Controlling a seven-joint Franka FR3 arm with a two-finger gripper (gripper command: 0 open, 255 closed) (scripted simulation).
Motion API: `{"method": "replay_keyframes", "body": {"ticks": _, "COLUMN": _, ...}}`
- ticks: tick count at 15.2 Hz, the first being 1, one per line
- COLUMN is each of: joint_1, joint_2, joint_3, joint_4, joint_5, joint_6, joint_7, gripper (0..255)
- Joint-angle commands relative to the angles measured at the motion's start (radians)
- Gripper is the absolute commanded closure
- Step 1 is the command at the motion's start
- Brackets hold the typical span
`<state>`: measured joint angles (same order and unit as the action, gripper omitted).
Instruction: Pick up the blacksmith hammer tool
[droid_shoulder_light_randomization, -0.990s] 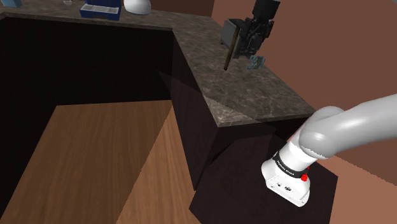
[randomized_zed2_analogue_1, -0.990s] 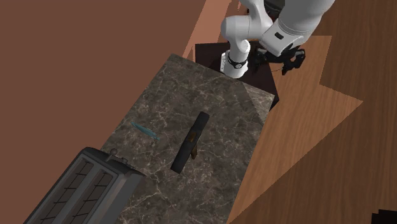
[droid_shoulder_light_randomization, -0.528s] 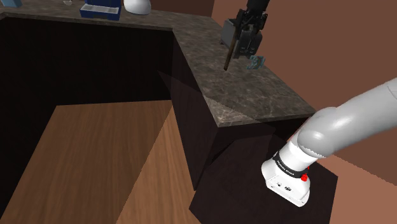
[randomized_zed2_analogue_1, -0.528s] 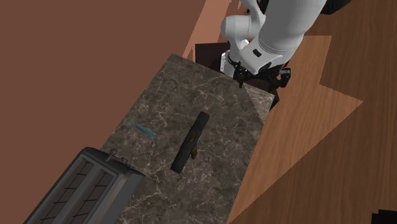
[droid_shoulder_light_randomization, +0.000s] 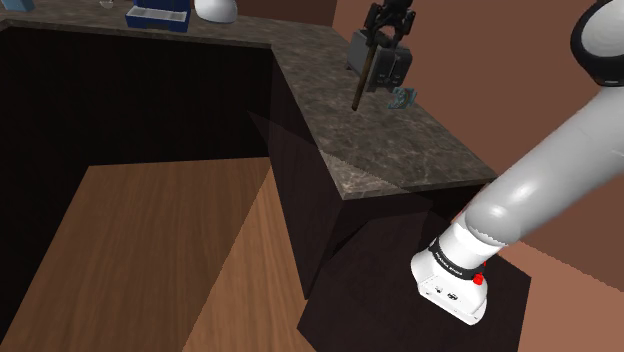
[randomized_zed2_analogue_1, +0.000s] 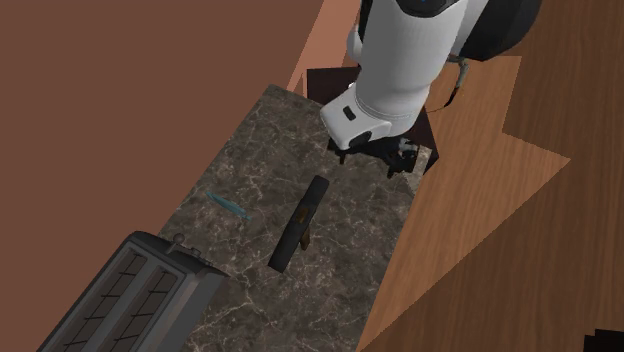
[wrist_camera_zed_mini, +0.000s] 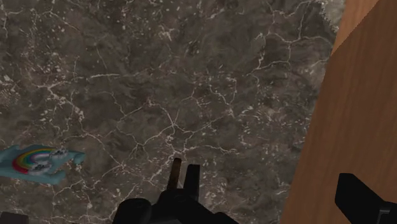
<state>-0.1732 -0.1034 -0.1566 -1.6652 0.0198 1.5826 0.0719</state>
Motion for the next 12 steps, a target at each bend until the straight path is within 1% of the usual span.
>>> {"method": "replay_keyframes", "body": {"ticks": 1, "joint_1": -0.016, "joint_2": 0.066, "joint_3": -0.019, "joint_4": 0.088, "joint_5": 0.009, "joint_6": -0.014, "joint_7": -0.006, "gripper": 0}}
{"method": "replay_keyframes", "body": {"ticks": 5, "joint_1": -0.054, "joint_2": 0.207, "joint_3": -0.056, "joint_4": 0.273, "joint_5": 0.038, "joint_6": -0.047, "joint_7": -0.020, "gripper": 0}}
{"method": "replay_keyframes", "body": {"ticks": 9, "joint_1": -0.110, "joint_2": 0.371, "joint_3": -0.088, "joint_4": 0.508, "joint_5": 0.083, "joint_6": -0.108, "joint_7": -0.033, "gripper": 0}}
{"method": "replay_keyframes", "body": {"ticks": 10, "joint_1": -0.114, "joint_2": 0.380, "joint_3": -0.089, "joint_4": 0.522, "joint_5": 0.086, "joint_6": -0.112, "joint_7": -0.033, "gripper": 0}}
{"method": "replay_keyframes", "body": {"ticks": 12, "joint_1": -0.109, "joint_2": 0.362, "joint_3": -0.088, "joint_4": 0.468, "joint_5": 0.081, "joint_6": -0.076, "joint_7": -0.033, "gripper": 0}}
